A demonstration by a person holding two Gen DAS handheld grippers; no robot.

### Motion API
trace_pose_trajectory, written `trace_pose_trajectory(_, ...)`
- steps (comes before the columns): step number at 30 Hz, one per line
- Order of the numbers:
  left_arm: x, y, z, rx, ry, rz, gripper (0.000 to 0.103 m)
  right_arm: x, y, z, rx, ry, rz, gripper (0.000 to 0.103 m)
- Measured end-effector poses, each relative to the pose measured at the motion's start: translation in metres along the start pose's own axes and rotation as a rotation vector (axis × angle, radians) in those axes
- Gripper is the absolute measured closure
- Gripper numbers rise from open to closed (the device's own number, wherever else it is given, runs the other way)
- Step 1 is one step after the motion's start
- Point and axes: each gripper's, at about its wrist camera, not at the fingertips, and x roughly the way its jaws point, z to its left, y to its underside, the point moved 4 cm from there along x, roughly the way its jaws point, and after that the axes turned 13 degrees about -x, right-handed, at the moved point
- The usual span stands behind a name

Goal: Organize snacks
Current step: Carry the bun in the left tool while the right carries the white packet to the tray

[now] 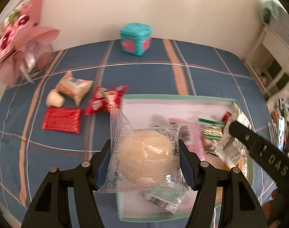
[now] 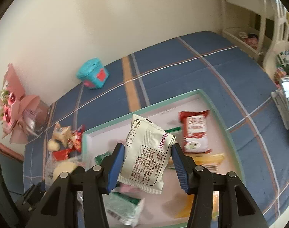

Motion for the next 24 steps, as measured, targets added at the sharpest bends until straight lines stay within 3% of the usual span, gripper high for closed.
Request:
trace_pose_trajectory(9,0.005,0.002,-0.011,0.023,0.005,-0.002,0.037,0.000,-0.001,-0.024,0.022,0.029,0.004,0.049)
trace_pose_trajectory(24,0.024,-0.018,-0.002,0.002,0.025,-0.025,0.036,0.030,0.000,-0.010,-0.023,0.000,0.024,0.049)
